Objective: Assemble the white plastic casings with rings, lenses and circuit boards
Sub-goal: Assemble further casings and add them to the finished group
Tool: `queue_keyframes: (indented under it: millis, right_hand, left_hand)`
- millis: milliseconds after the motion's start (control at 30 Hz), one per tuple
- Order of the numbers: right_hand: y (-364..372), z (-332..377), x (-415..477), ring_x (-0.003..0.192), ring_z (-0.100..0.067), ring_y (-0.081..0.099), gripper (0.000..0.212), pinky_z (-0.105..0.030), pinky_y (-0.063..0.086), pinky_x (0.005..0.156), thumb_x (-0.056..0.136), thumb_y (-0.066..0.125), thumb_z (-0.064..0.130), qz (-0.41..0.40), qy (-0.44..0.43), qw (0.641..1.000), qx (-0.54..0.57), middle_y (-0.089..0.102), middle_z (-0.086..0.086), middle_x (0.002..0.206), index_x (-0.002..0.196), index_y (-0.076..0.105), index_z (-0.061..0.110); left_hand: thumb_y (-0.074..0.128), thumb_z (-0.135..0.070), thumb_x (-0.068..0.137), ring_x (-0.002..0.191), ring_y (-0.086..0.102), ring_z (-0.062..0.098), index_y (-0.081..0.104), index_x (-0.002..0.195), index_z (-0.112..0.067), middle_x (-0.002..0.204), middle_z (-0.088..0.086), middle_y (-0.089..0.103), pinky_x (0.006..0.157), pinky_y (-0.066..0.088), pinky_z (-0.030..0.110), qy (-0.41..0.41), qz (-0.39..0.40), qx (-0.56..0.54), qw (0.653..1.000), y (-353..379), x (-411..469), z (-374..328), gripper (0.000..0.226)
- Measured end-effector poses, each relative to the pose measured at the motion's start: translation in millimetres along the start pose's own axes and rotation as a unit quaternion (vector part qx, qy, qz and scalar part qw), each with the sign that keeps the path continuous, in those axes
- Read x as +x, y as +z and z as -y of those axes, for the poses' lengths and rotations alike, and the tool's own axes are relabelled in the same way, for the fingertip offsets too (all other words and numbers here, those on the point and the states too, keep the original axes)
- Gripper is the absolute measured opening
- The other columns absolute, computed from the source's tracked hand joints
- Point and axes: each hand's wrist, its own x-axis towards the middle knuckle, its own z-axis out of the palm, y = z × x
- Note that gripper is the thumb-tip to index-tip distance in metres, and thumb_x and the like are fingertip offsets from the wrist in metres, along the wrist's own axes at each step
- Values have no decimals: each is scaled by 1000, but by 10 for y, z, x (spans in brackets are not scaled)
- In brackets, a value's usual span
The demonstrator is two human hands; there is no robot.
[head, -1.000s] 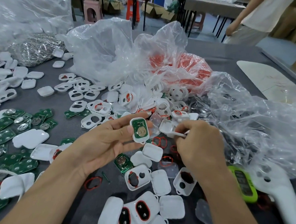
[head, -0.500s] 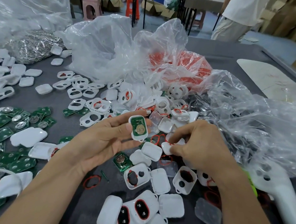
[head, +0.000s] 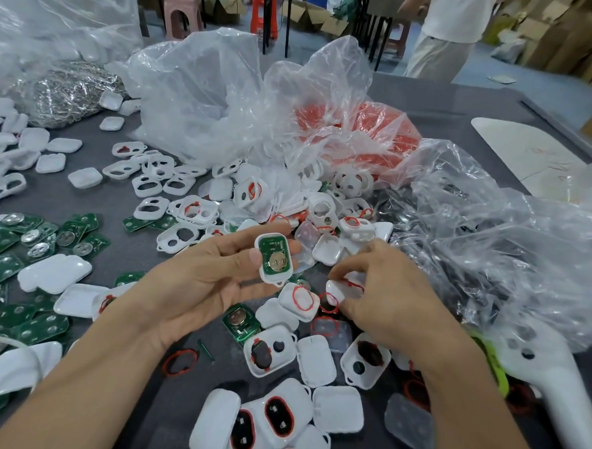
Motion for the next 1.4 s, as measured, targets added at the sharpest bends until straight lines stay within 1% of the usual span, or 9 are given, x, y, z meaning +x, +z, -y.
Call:
queue_keyframes:
  millis: [100, 200, 267, 400, 467, 600, 833, 1133, 1400]
  right_hand:
    - [-61, -35, 14, 104, 5, 55, 36, -4, 37, 81, 76, 84, 14, -80, -16, 972, 222, 56, 23, 116, 91, 77, 46]
    - [-103, -47, 0, 85, -9, 62, 50, -23, 51, 81, 75, 80, -5, -59, -39, 884, 462, 68, 3, 102, 99, 81, 38]
    - [-86, -32, -5, 90, -23, 63, 47, -33, 55, 84, 71, 81, -10, -13, -57, 822, 567, 70, -15, 102, 104, 81, 24]
    - [-36, 44, -10, 97, -22, 70, 43, -27, 58, 82, 60, 88, 3, 24, -68, 742, 666, 76, -9, 103, 101, 81, 16]
    - [0, 123, -13, 90, -18, 73, 39, -23, 57, 77, 60, 85, 6, -3, -58, 758, 650, 78, -8, 98, 98, 81, 16]
    - [111, 348, -52, 81, -14, 77, 36, -27, 61, 75, 66, 91, 2, -112, -38, 855, 505, 79, 3, 85, 93, 82, 23]
    - [242, 540, -143, 74, -5, 73, 37, -28, 61, 74, 67, 94, 28, -181, -28, 909, 374, 77, 15, 80, 101, 82, 32]
    - [283, 560, -155, 75, 3, 71, 43, -22, 59, 76, 67, 94, 33, -199, -28, 924, 325, 77, 17, 83, 108, 80, 34]
    - [383, 651, -197, 86, -8, 74, 45, -33, 63, 78, 63, 96, 19, -334, -129, 915, 185, 79, 4, 101, 106, 81, 20]
  left_hand:
    - [101, -23, 56, 117, 69, 28, 72, 126, -12, 133, 16, 68, 85, 61, 36, 2, -1, 4, 1000, -2, 10, -2, 77]
    - [102, -24, 52, 116, 70, 26, 74, 124, -14, 133, 15, 68, 86, 61, 37, 8, -8, 15, 1000, 7, 20, 8, 78]
    - [102, -23, 52, 116, 70, 26, 75, 122, -14, 132, 15, 68, 85, 61, 36, 9, -6, 17, 1000, 10, 21, 25, 76]
    - [102, -21, 53, 116, 70, 26, 76, 119, -14, 131, 15, 69, 84, 61, 35, 17, 1, 14, 1000, 13, 14, 36, 72]
    - [102, -20, 50, 115, 70, 27, 77, 118, -14, 130, 17, 70, 85, 61, 36, 25, -5, 11, 1000, 10, 19, 41, 72]
    - [97, -7, 54, 106, 74, 25, 79, 112, -13, 117, 15, 75, 86, 62, 37, 46, -22, -4, 999, 8, 41, 64, 61]
    - [68, 9, 72, 102, 74, 25, 80, 108, -15, 110, 14, 77, 86, 62, 34, 59, -33, -6, 998, -4, 64, 100, 46]
    - [67, 16, 72, 100, 75, 29, 76, 114, -4, 112, 21, 75, 82, 63, 34, 49, -32, 4, 998, 16, 38, 91, 47]
    - [60, 16, 74, 108, 73, 26, 76, 116, -7, 121, 18, 73, 91, 60, 33, 58, -39, -2, 998, 34, 21, 97, 51]
